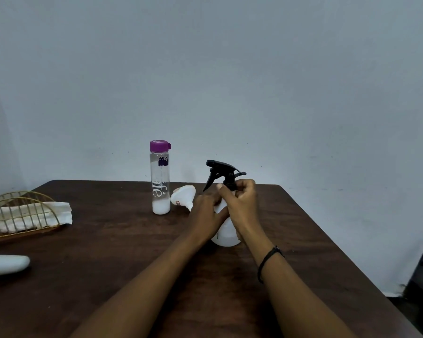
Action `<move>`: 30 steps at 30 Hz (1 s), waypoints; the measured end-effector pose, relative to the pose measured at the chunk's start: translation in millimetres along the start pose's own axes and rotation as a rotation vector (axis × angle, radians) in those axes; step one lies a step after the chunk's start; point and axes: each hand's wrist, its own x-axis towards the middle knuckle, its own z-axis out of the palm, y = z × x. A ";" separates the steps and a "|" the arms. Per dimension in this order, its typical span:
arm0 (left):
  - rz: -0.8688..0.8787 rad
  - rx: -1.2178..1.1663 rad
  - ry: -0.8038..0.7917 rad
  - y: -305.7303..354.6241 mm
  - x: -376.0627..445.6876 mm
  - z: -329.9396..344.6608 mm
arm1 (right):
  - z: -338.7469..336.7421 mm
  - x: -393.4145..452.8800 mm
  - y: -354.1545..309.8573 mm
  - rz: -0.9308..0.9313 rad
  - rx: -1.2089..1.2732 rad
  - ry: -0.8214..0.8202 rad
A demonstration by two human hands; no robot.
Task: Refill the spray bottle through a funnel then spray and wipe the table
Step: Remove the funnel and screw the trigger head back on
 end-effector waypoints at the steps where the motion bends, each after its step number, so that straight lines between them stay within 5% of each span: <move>1: -0.016 -0.009 -0.004 0.6 -0.3 0.5 | 0.5 0.7 -1.3 0.013 0.026 -0.016; 15: -0.045 0.002 0.002 2.7 -1.6 -0.3 | -5.1 4.9 -1.9 0.078 0.070 -0.173; 21: -0.017 0.054 0.003 2.3 0.2 1.3 | -4.2 1.1 0.4 -0.028 -0.040 -0.043; 25: -0.041 0.058 0.018 0.5 0.0 1.4 | -8.6 3.5 -4.1 0.072 0.150 -0.155; 30: -0.124 0.165 0.085 8.9 -4.3 5.9 | -9.0 5.2 -1.3 -0.010 -0.046 -0.077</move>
